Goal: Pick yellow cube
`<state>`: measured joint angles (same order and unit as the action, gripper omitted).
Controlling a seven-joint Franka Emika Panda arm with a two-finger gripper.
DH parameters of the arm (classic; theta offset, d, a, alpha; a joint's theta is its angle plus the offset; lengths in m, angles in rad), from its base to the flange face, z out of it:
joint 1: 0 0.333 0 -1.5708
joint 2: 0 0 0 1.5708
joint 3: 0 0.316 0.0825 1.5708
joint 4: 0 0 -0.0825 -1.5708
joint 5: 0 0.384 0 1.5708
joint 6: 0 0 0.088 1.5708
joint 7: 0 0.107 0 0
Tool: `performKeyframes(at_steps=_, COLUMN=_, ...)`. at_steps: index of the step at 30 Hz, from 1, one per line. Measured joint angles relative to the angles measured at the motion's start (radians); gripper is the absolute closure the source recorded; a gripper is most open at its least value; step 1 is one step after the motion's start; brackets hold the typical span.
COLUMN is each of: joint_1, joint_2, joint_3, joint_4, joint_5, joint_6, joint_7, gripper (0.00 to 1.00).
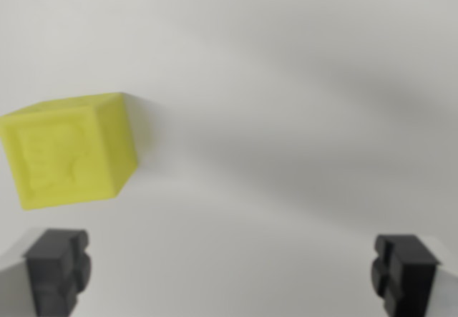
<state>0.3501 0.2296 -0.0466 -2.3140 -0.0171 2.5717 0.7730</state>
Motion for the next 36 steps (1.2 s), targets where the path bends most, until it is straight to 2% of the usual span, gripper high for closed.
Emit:
performKeyframes(at_steps=19, joint_1=0.096, joint_2=0.105, joint_3=0.000, joint_4=0.010, joint_5=0.026, joint_6=0.079, joint_7=-0.021, gripper=0.00)
performKeyframes(at_steps=36, joint_1=0.175, joint_2=0.205, joint_3=0.000, joint_4=0.040, joint_5=0.057, joint_6=0.137, joint_7=-0.048, gripper=0.00)
